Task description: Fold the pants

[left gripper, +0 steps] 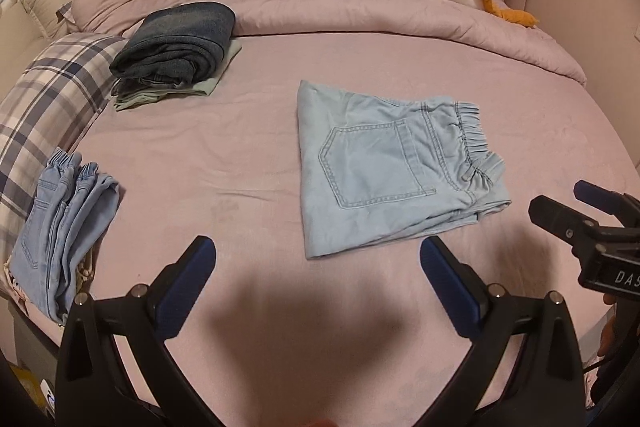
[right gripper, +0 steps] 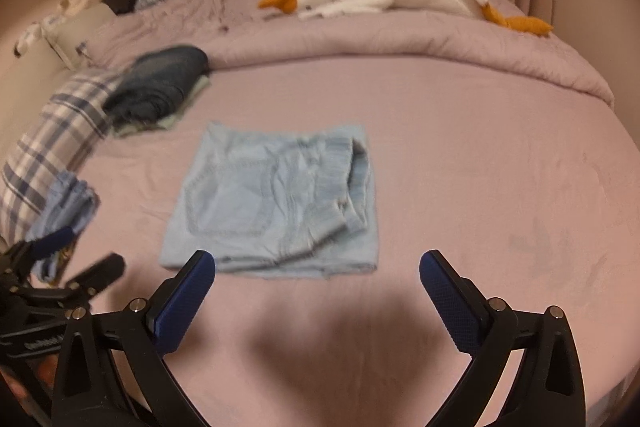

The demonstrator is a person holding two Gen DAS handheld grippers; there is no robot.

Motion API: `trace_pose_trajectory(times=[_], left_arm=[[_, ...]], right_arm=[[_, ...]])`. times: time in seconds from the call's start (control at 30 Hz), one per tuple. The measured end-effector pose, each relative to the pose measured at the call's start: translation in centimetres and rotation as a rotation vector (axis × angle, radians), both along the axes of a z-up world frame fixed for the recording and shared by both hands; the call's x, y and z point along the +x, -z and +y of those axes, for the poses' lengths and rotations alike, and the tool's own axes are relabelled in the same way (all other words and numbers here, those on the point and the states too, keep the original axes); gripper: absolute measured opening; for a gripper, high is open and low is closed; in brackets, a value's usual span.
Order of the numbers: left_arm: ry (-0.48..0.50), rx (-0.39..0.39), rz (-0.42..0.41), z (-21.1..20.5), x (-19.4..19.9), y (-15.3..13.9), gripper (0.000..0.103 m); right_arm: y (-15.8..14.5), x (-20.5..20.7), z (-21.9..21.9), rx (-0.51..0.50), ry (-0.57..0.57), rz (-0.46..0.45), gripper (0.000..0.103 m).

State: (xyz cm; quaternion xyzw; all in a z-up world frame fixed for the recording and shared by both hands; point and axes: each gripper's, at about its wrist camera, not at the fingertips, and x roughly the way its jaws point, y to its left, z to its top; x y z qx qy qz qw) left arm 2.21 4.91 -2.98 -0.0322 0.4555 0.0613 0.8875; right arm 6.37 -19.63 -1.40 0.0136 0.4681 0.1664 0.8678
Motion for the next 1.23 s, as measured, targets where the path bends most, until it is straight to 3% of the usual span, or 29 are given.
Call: trace_pose_trajectory(times=[1.23], left_arm=[[0.012, -0.034, -0.010, -0.2, -0.1, -0.5, 0.102]], right_arm=[[-1.2, -1.2, 0.8, -0.021, -0.019, -0.015, 0.102]])
